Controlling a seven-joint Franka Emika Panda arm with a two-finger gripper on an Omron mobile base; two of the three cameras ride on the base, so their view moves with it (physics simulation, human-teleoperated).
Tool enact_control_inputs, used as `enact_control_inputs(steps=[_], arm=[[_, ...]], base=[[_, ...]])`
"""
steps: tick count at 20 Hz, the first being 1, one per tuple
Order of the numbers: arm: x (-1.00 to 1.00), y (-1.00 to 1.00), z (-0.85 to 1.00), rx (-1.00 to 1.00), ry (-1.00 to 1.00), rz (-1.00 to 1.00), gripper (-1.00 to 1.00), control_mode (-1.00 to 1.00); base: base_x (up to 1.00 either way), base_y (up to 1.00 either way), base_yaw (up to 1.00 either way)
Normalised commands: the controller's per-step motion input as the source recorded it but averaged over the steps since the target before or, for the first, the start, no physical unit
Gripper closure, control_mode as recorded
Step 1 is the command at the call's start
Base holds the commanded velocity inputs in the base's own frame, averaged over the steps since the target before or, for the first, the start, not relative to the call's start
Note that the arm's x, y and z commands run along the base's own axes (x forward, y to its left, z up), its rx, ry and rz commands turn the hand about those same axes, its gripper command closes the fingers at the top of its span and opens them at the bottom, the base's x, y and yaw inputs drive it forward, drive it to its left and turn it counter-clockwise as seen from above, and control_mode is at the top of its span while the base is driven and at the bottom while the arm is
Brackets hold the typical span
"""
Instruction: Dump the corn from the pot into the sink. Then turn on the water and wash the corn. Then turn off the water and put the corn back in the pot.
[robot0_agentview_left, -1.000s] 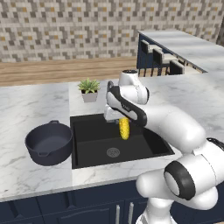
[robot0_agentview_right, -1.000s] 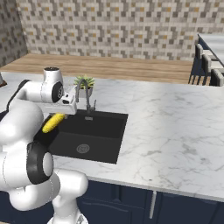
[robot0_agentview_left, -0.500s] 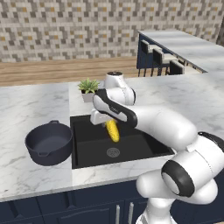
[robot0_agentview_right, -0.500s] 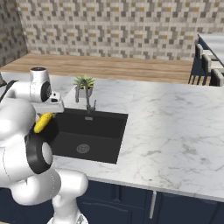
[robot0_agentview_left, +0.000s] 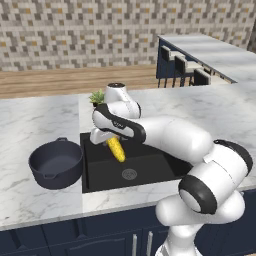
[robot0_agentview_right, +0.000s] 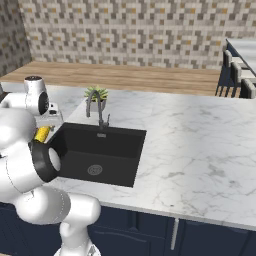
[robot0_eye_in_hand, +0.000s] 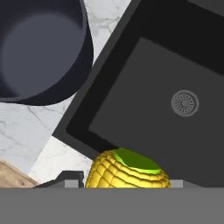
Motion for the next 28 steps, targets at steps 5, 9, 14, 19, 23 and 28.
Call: enact_control_inputs(steps=[5, 9, 14, 19, 23, 28], arm=[[0.25, 0.53, 0.0, 0.0, -0.01, 0.02, 1.0, -1.0], [0.25, 0.57, 0.0, 0.0, 0.0, 0.0, 1.0, -1.0], [0.25, 0.52, 0.0, 0.0, 0.0, 0.0, 1.0, -1.0], [0.3, 0.41, -0.1, 0.0, 0.0, 0.0, 1.0, -1.0], [0.34, 0.38, -0.21, 0.0, 0.0, 0.0, 1.0, -1.0], [0.13, 0.34, -0.09, 0.0, 0.0, 0.0, 1.0, -1.0]], base=[[0.0, 0.0, 0.0], [0.0, 0.0, 0.0], [0.0, 0.0, 0.0], [0.0, 0.0, 0.0], [0.0, 0.0, 0.0], [0.0, 0.0, 0.0]])
